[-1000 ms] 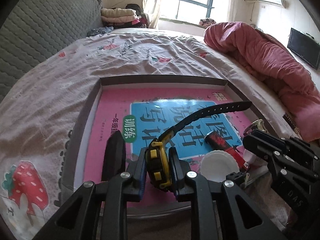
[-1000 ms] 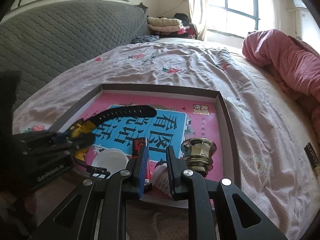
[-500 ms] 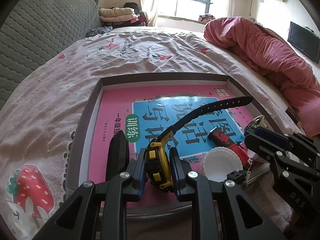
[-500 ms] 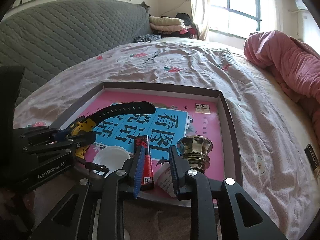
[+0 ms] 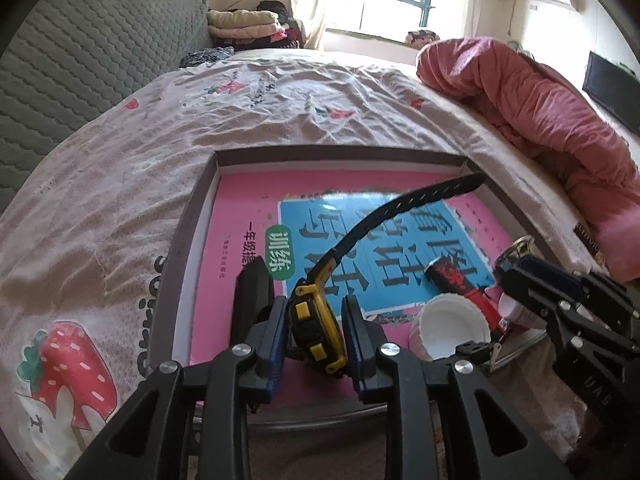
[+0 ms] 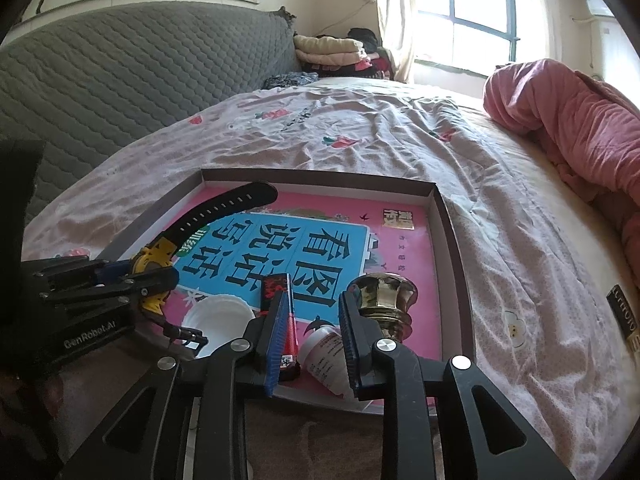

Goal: Organize rigid objects
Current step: 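Lower the red tube into the box and open the right tool while the left lowers the watch, then open the left tool to release the watch in the box while the right withdraws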

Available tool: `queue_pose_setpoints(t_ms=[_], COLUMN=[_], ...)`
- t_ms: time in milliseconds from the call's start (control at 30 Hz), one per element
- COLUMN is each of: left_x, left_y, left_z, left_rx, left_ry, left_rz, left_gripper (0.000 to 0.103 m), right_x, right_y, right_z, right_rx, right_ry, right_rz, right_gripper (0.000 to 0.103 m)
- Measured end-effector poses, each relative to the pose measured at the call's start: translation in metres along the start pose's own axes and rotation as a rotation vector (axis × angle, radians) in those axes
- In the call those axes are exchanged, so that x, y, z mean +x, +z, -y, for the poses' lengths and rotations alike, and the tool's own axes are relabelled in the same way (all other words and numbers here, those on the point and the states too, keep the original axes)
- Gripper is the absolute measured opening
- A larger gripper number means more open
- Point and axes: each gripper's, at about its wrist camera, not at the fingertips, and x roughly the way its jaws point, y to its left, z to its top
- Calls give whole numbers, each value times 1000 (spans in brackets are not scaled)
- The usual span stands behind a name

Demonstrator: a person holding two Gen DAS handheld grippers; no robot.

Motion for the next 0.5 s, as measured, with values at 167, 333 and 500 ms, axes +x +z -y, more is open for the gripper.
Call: queue_pose_setpoints(t_ms=[167,333,500], left_x=[-7,-6,-11], left_y=[2,2,3], left_z=[1,1,-1], left_rx=[1,-4,-12], left_ry=[-18,-23,-22], left_rz=[31,27,48], left_gripper=[35,36,37], right_x=[0,0,-1], right_y=[0,0,1], right_z=[0,0,0], right_rx=[3,7,9], right_ry=[-4,-2,-7], right_rz=[-1,2,11], right_gripper=[27,36,44])
